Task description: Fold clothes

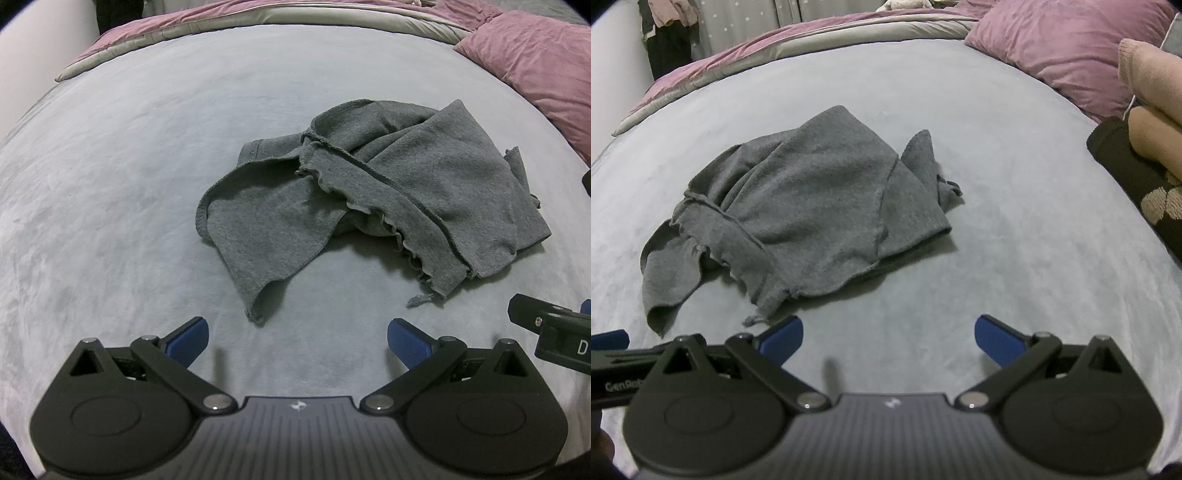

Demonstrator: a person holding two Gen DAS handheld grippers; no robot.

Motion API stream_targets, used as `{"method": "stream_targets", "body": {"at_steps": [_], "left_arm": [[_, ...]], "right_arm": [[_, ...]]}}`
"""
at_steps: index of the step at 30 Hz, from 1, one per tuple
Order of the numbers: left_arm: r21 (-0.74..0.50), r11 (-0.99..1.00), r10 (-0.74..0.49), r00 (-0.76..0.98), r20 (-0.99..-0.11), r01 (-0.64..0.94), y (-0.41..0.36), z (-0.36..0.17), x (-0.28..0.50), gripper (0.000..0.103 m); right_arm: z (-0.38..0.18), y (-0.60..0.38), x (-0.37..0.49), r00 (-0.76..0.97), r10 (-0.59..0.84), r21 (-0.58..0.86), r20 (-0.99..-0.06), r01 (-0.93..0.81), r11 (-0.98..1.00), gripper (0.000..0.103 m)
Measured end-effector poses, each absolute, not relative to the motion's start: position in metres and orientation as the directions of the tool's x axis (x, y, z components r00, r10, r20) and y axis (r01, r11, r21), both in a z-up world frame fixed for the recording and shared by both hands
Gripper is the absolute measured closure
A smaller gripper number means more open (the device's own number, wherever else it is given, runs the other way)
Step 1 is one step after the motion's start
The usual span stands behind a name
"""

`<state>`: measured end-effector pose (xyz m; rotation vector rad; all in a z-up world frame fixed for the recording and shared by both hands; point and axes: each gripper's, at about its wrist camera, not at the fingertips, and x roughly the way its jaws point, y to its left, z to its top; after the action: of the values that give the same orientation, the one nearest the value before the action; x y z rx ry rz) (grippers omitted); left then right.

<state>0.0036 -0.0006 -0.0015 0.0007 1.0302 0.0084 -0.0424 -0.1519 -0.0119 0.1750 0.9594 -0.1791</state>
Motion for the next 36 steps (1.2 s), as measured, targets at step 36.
{"method": "stream_targets", "body": {"at_steps": [36], "left_arm": [[0.007,1.000,0.008,0.518,-0.855,-0.004,-0.0043,-0.0015,0.0011,0.000]], "right_arm": [[-0.0138,-0.1514,-0.0415,0.553,-0.069,0.065,-0.830,0.220,0.973,0.000]]}}
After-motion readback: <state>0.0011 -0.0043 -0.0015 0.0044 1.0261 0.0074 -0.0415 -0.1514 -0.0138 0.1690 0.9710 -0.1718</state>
